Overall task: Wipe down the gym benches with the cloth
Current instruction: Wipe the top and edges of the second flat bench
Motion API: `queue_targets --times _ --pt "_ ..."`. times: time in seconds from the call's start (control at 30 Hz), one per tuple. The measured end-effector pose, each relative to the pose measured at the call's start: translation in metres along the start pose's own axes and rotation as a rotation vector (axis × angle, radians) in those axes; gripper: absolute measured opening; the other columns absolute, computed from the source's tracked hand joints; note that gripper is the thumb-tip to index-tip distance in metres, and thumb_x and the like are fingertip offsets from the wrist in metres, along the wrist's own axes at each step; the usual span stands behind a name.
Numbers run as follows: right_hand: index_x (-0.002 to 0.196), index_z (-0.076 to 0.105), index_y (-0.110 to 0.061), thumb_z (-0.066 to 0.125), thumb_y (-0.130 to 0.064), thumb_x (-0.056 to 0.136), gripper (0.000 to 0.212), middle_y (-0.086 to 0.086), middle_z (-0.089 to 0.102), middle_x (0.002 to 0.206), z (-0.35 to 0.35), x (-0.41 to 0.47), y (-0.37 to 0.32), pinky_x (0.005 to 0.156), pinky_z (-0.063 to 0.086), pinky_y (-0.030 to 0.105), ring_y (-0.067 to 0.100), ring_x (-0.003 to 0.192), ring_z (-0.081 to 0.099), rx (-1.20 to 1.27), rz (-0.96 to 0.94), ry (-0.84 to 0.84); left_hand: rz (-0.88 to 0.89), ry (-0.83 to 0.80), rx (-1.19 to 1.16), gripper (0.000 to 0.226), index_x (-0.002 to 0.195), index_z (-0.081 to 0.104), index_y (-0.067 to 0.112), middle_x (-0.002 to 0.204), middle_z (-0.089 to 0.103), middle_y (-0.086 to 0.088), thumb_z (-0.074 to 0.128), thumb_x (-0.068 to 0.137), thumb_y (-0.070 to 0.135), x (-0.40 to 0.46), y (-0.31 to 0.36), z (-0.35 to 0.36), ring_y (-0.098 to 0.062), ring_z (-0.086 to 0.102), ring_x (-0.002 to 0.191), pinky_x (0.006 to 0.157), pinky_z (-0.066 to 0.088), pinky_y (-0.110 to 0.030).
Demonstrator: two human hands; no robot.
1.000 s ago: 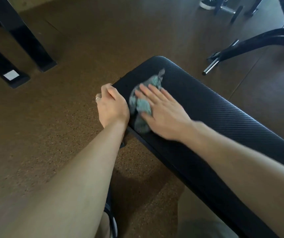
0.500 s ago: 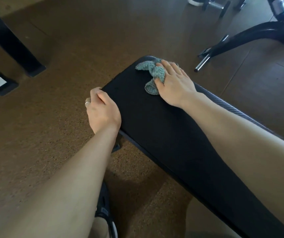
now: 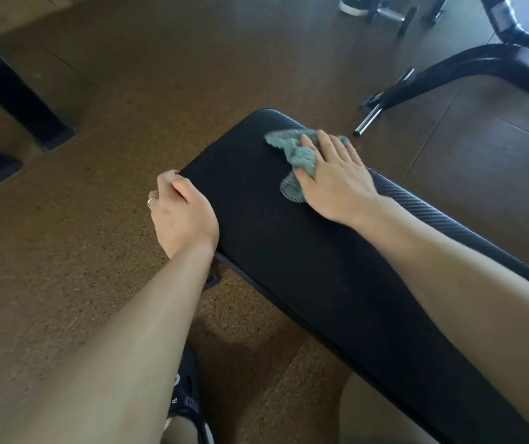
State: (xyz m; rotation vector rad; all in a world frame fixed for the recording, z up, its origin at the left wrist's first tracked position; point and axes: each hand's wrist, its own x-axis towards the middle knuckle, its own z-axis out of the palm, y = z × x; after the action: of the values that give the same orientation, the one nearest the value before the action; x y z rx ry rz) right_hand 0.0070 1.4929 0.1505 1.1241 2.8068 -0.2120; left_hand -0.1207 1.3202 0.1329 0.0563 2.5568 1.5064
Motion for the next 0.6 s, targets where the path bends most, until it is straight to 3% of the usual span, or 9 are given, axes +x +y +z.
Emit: queue_targets --times 0.13,0.27,0.4,0.6 --pt "0.165 0.014 -0.019 0.023 -0.050 0.108 0.065 0.012 0.034 0.158 -0.005 0.052 -0.022 0.122 0.022 0.042 0.033 0.148 0.031 0.070 -0.012 0.037 0.000 0.009 0.016 0.045 0.133 0.053 0.029 0.120 0.052 -0.004 0.018 0.105 0.036 0.001 -0.001 0.001 -0.024 0.052 0.107 0.092 0.047 -0.045" --pt "0.159 0.027 -0.022 0.024 -0.051 0.107 0.060 0.012 0.047 0.145 -0.014 0.062 -0.009 0.106 0.035 0.043 0.033 0.138 0.043 0.195 0.042 -0.038 -0.003 0.020 0.015 0.046 0.134 0.053 0.029 0.119 0.051 -0.003 0.018 0.105 0.035 0.003 -0.002 0.003 -0.022 0.050 0.106 0.088 0.041 -0.038" --pt "0.139 0.050 -0.019 0.023 -0.048 0.107 0.050 0.010 0.061 0.133 -0.021 0.016 0.038 0.085 0.037 0.039 0.035 0.121 0.058 0.243 0.165 -0.051 0.003 0.034 0.007 0.045 0.133 0.054 0.028 0.124 0.054 -0.006 0.020 0.106 0.035 0.002 0.000 0.003 -0.020 0.049 0.103 0.084 0.037 -0.035" --pt "0.109 0.052 -0.017 0.023 -0.047 0.107 0.042 0.010 0.063 0.116 -0.016 -0.032 0.073 0.086 0.043 0.042 0.035 0.106 0.058 0.192 0.274 -0.077 0.016 0.035 0.002 0.043 0.132 0.054 0.026 0.117 0.050 -0.003 0.021 0.106 0.035 0.000 0.002 0.000 -0.023 0.053 0.105 0.084 0.044 -0.039"
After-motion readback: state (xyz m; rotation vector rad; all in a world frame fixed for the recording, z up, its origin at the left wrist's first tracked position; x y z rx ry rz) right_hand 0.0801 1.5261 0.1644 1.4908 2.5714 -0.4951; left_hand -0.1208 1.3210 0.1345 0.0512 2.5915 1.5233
